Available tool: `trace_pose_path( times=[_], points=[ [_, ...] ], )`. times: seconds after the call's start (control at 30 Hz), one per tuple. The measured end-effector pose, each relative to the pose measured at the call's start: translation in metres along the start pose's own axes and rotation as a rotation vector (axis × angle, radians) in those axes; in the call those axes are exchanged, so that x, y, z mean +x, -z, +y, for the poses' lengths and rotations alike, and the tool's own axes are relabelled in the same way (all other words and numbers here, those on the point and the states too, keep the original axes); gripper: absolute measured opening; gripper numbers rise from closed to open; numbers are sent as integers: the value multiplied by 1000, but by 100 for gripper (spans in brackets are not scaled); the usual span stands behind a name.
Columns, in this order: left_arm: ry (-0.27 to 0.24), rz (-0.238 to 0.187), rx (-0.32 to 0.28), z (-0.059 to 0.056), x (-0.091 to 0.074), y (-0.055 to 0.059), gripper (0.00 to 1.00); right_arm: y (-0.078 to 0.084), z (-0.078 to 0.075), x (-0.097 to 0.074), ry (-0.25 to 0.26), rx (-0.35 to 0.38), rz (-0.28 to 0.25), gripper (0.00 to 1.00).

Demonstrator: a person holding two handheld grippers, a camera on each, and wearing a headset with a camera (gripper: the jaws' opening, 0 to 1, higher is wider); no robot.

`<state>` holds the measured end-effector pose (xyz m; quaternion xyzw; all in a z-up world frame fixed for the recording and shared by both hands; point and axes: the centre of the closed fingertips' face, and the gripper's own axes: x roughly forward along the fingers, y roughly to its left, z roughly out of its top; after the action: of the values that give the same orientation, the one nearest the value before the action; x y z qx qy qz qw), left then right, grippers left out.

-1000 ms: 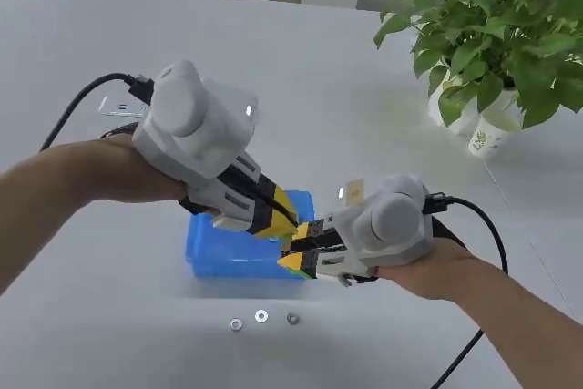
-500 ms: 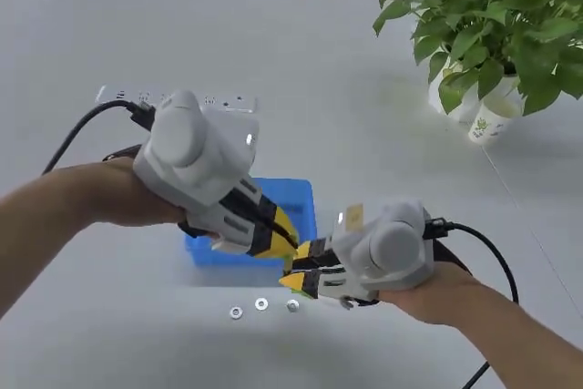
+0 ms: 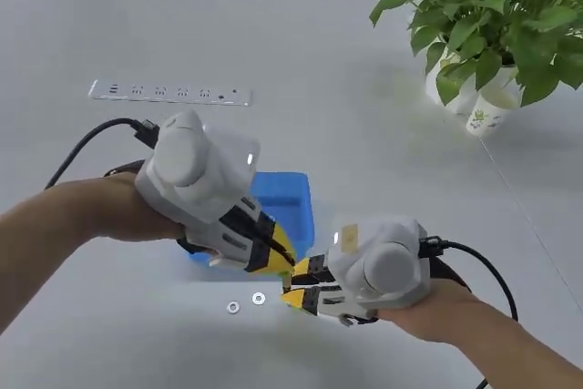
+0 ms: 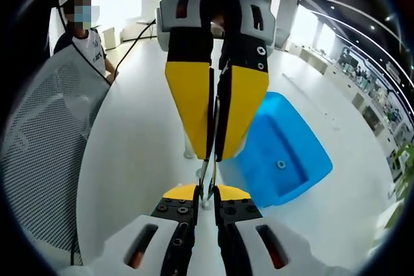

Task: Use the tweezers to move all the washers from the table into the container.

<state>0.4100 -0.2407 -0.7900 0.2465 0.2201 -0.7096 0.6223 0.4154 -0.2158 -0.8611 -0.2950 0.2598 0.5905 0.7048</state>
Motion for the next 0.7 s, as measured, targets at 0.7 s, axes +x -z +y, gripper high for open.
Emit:
trace_pose_path(
  times=[0.7],
  points=[
    [8,-2,-6,-1,4,3,6,5,1,2,3,9,5,12]
  ],
)
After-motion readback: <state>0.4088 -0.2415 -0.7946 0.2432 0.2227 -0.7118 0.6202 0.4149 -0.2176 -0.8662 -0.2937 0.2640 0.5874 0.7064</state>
